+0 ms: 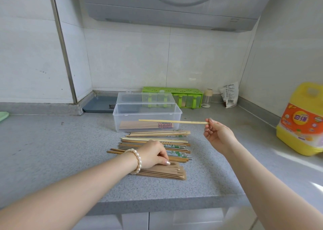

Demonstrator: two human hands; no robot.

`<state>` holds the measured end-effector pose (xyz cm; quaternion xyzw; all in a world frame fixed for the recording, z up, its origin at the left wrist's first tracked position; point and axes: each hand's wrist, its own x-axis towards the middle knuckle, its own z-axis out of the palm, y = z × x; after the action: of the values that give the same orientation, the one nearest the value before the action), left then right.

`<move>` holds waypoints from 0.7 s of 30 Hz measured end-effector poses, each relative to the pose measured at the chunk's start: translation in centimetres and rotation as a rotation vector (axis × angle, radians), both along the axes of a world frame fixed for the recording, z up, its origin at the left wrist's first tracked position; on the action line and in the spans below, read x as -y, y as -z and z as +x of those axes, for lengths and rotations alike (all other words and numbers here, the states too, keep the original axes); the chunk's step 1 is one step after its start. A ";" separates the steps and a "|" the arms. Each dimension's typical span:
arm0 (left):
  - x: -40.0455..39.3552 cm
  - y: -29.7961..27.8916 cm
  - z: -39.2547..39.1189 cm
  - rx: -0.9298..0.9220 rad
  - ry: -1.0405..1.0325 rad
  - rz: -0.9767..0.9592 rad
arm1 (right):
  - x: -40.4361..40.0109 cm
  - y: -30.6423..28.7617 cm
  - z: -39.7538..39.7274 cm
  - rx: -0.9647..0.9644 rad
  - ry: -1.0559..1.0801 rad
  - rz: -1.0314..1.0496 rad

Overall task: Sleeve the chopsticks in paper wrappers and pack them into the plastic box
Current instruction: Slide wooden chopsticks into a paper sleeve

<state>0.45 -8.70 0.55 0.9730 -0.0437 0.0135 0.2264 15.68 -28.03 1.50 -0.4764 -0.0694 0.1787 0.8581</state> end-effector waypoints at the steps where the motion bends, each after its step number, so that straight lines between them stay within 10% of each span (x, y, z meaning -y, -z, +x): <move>1: 0.0 0.0 0.0 0.000 0.003 0.010 | 0.1 0.0 0.0 -0.001 0.001 0.000; 21: 0.5 -0.3 -1.1 0.156 -0.002 0.246 | 0.3 0.0 0.2 -0.008 0.017 0.013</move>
<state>-0.64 -9.19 0.81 0.9894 -0.0617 0.0838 0.1012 15.86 -28.29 1.53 -0.4708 -0.0630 0.1728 0.8629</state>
